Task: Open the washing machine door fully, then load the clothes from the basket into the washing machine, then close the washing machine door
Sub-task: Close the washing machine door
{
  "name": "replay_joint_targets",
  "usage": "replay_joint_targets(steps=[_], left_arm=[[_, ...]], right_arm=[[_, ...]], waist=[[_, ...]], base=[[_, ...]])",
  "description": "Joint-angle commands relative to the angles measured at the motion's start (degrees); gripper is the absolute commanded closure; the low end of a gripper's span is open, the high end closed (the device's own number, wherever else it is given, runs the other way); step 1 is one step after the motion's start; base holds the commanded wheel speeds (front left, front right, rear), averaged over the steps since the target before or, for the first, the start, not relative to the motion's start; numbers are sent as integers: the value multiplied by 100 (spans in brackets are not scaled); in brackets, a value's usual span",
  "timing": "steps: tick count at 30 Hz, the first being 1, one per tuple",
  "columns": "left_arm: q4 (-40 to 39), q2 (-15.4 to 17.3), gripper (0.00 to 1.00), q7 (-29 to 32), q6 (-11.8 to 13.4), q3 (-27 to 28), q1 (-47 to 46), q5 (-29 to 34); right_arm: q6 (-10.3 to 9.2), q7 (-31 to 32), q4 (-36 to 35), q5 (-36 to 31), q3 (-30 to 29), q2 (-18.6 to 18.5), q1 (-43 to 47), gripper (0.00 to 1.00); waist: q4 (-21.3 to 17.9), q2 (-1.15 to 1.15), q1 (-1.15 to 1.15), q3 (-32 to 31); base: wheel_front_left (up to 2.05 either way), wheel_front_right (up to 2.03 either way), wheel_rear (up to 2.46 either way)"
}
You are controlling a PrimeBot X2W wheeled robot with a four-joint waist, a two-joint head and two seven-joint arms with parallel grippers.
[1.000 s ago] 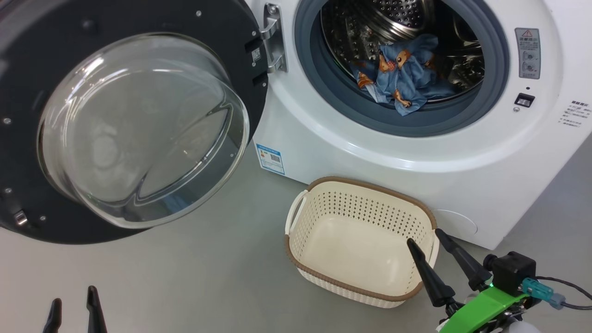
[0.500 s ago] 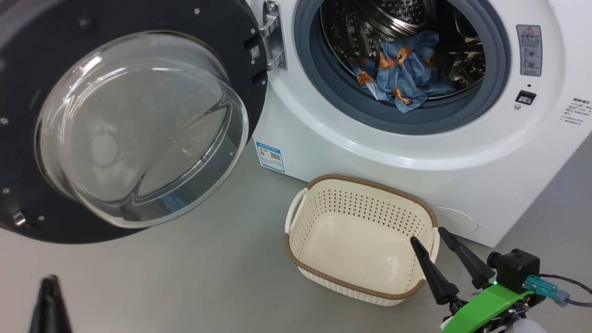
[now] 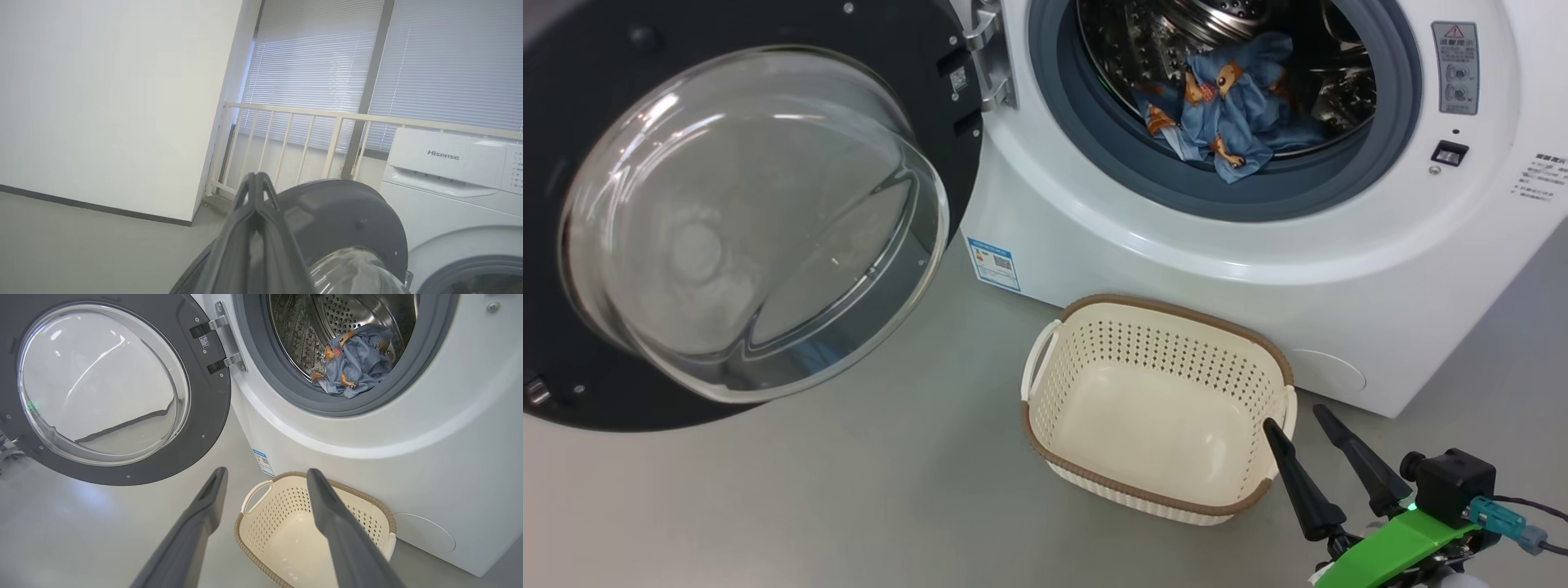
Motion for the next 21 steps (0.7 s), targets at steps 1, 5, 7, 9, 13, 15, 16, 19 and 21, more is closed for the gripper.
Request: replay_joint_targets(steps=[1, 5, 7, 9, 13, 15, 16, 19, 21], left_arm=[[2, 411, 100, -29, -9, 265, -336, -165], [680, 1005, 100, -29, -9, 351, -937, -872], [1212, 1252, 100, -29, -9, 338, -1223, -1358], [1836, 1548, 100, 12, -9, 193, -1438, -1819], [2913, 2027, 100, 637, -9, -36, -1932, -2975], [3345, 2204, 100, 1027, -9, -71, -2129, -3437], [3492, 2272, 100, 1256, -9, -73, -2221, -3666], [3914, 2489, 100, 1886, -9, -166, -2359, -4058], [4118, 2614, 100, 2414, -9, -281, -2406, -4251]], right_arm=[[9, -28, -158, -99, 65, -22, 3, 0], [9, -28, -177, -141, 43, -38, -50, 0], [9, -28, -185, -156, 48, -57, -95, 0], [9, -28, -189, -171, 76, -75, -145, 0], [9, -28, -183, -197, 138, -114, -268, 0], [9, -28, -180, -211, 156, -129, -312, 0], [9, -28, -178, -217, 162, -137, -328, 0], [9, -28, -181, -234, 170, -165, -370, 0], [9, -28, -187, -247, 173, -193, -391, 0]], waist=[[-58, 0, 0, 59], [-163, 0, 0, 206], [-221, 0, 0, 285], [-290, 0, 0, 358], [-419, 0, 0, 519], [-460, 0, 0, 586], [-476, 0, 0, 620], [-514, 0, 0, 717], [-530, 0, 0, 781]], base=[[0, 0, 0], [0, 0, 0], [0, 0, 0], [0, 0, 0], [0, 0, 0], [0, 0, 0], [0, 0, 0], [0, 0, 0], [0, 0, 0]])
